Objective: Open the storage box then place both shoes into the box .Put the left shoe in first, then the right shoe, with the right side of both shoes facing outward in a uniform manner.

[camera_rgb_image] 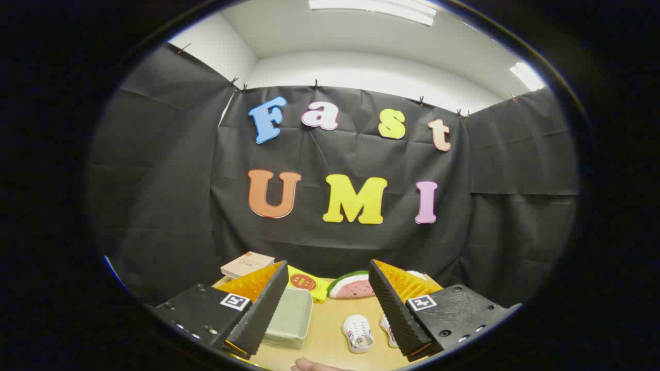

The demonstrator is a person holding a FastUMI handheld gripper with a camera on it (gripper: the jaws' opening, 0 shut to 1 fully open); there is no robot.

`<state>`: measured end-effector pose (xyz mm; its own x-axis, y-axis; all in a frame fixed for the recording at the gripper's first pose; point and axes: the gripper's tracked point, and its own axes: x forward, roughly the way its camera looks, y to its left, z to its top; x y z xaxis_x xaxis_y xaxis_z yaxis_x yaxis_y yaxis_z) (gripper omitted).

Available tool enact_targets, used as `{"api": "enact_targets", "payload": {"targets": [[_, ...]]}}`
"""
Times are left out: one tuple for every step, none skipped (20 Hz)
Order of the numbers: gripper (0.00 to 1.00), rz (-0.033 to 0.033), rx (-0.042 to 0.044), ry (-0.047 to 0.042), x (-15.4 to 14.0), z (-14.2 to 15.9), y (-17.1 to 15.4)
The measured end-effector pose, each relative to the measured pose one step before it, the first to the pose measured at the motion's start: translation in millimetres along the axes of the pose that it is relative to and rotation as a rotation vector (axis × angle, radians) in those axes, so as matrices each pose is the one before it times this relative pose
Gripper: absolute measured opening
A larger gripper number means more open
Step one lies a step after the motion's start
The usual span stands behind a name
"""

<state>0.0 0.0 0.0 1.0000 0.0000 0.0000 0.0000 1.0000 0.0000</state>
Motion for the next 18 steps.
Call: {"api": "enact_targets", "payload": {"targets": [[0.95,-0.00449,0.00685,0.0078,1.82,-1.74,-3.39],[0.95,-0.00467,0.00594,0.00694,1.98,-2.39,-2.73],[0.95,-0.00571,0.00283,0.00189,1.01,0.05,-4.72],[0.95,-0.00999,0.00332,0.00113,0.54,-0.17,-5.41],[0.95,-0.00626,0.00677,0.00195,0.37,-0.26,-4.81],[0.95,-0.0038,0.00619,0.00287,1.58,-2.43,-3.98],[0.95,-0.00769,0.0054,0.00024,0.44,-0.86,-5.0],[0.95,-0.00867,0.00375,0.00134,1.0,-0.99,-5.32],[0.95,-0.00342,0.00398,0.00718,0.57,-2.7,-4.1],[0.95,-0.00314,0.00781,0.00647,1.08,-3.85,-3.64],[0.95,-0.00506,0.00925,0.00359,0.99,-0.66,-4.59],[0.95,-0.00305,0.00787,0.00267,1.85,-1.54,-4.2],[0.95,-0.0058,0.01117,0.01056,0.66,-2.72,-3.79],[0.95,-0.00296,0.00995,0.00709,1.89,-4.11,-4.78],[0.95,-0.002,0.00633,0.00764,2.5,-2.05,-3.3],[0.95,-0.0006,0.00436,0.00883,3.76,-4.18,-4.29],[0.95,0.00697,0.00754,0.01153,4.13,-4.21,-3.07],[0.95,0.01739,0.01404,0.01069,6.73,-4.53,-0.71]]}}
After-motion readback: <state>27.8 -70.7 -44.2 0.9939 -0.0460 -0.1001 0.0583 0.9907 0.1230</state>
